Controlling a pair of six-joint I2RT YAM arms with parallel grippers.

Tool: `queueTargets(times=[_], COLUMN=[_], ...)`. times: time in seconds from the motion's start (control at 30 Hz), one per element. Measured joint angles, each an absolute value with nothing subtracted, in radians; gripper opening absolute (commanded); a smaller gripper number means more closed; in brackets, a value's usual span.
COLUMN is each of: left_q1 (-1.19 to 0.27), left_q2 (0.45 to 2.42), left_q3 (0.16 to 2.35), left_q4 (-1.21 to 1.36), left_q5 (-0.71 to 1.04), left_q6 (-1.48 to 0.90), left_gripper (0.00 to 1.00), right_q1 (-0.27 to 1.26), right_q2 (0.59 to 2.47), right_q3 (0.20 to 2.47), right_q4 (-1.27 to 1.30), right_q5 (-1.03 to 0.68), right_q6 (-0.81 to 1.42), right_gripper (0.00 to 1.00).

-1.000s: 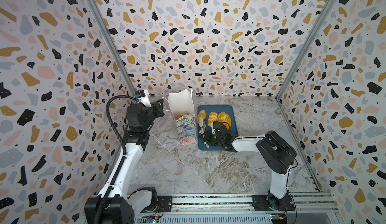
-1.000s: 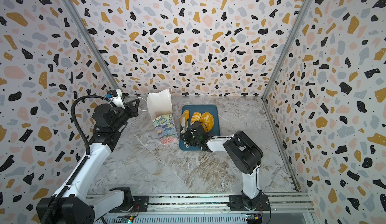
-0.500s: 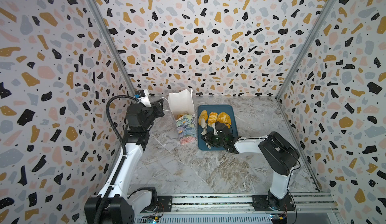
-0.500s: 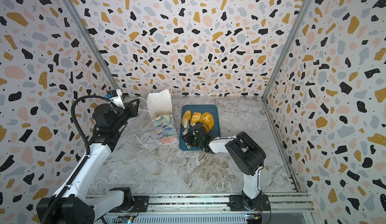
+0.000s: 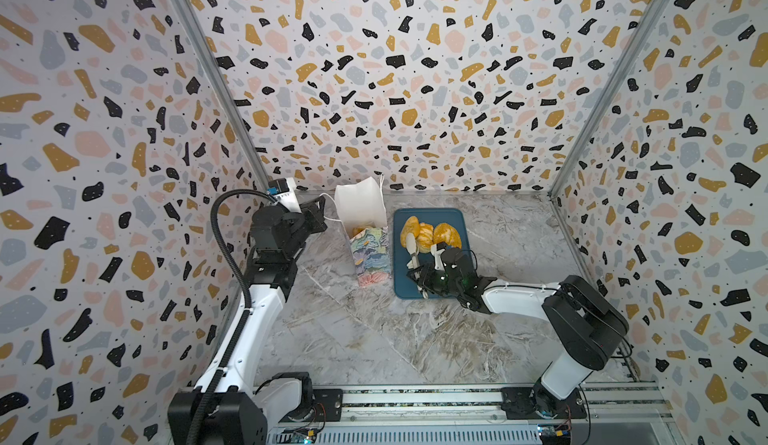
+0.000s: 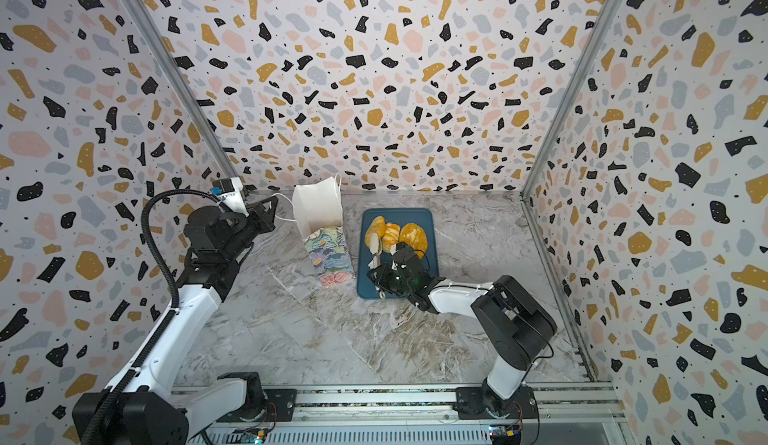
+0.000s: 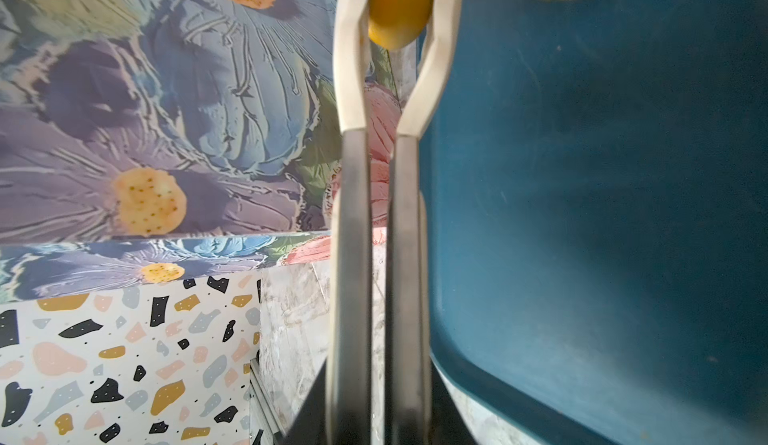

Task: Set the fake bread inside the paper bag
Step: 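Close the tongs on the small orange bun with the right gripper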

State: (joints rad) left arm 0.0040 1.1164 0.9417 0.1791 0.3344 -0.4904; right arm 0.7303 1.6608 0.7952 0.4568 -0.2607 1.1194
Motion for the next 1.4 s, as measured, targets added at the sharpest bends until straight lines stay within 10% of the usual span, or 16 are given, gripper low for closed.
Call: queueTargets(times=[1.4], left_q1=[0.004], left_q2=[1.11], left_q3=[0.942], left_q4=[0.179], left_q5=[0.331], left_q6=[-0.49], left_gripper=[0.0], right_q1=[0.749], right_q2=[1.25], right_q3=[0.653], right_q4=[0.236], right_q5=[-0.116], right_q6=[0.972], right_gripper=[0.12])
